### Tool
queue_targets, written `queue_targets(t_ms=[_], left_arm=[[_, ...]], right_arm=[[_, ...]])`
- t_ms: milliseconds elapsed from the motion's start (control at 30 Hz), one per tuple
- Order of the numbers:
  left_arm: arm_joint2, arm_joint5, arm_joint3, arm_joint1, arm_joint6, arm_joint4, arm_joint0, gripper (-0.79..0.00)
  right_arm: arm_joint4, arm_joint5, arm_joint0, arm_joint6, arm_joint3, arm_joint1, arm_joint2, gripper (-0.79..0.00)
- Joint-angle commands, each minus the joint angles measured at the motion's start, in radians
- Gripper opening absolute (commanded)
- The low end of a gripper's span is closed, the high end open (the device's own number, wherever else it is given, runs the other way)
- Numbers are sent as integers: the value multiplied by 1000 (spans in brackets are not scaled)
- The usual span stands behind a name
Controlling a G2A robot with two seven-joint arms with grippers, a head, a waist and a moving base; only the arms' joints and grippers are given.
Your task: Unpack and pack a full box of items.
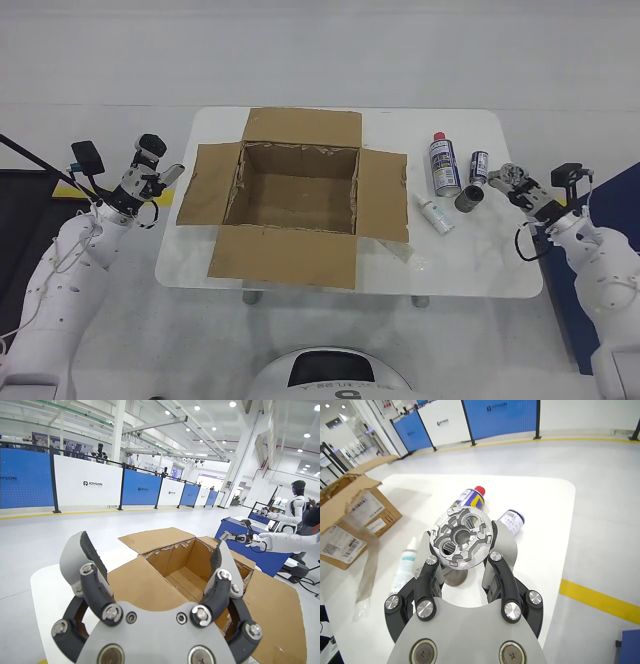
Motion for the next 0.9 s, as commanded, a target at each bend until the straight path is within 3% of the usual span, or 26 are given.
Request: queue_targets(t_ms=[0, 333, 433, 567, 700, 867], left_arm=[[0, 0, 0, 0, 0, 0, 0, 0], [0, 0, 0, 0, 0, 0, 0, 0], [0, 0, 0, 0, 0, 0, 0, 0], [0, 0, 0, 0, 0, 0, 0, 0], [0, 0, 0, 0, 0, 0, 0, 0], [0, 0, 0, 0, 0, 0, 0, 0]], right_arm=[[23, 0, -6, 7, -9, 1, -3, -785], [68, 22, -15, 19, -7, -4, 1, -785], [91, 4, -8, 46, -84, -8, -3, -785], [81, 0, 24, 134, -262, -14, -28, -785], [147, 17, 57, 295, -418, -38, -138, -785], [256, 44, 119, 426, -497, -78, -257, -785]])
